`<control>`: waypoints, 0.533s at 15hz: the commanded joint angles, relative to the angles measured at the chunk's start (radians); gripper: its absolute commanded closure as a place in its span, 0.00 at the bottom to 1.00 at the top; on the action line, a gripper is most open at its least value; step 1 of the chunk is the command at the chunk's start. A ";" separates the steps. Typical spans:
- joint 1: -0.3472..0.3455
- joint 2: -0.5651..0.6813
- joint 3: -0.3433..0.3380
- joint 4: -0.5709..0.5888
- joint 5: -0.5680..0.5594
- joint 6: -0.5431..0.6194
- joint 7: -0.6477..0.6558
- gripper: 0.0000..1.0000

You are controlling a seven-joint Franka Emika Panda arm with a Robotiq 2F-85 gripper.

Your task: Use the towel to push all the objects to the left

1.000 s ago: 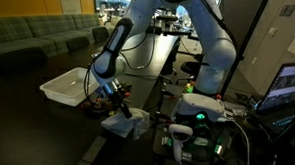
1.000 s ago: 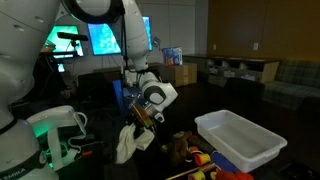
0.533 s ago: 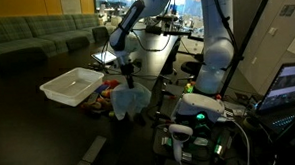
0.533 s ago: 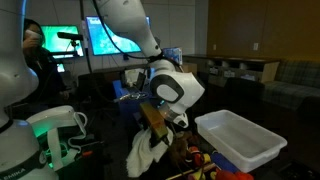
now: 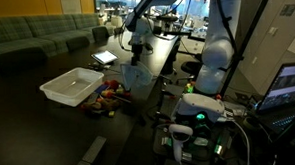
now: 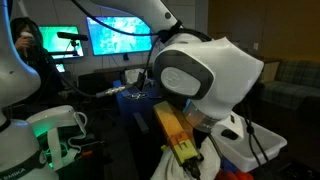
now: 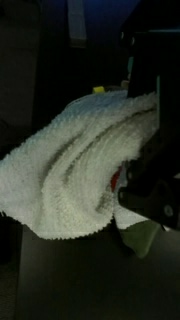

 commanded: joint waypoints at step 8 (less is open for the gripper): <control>-0.021 0.372 0.064 0.232 0.406 0.704 -0.105 0.97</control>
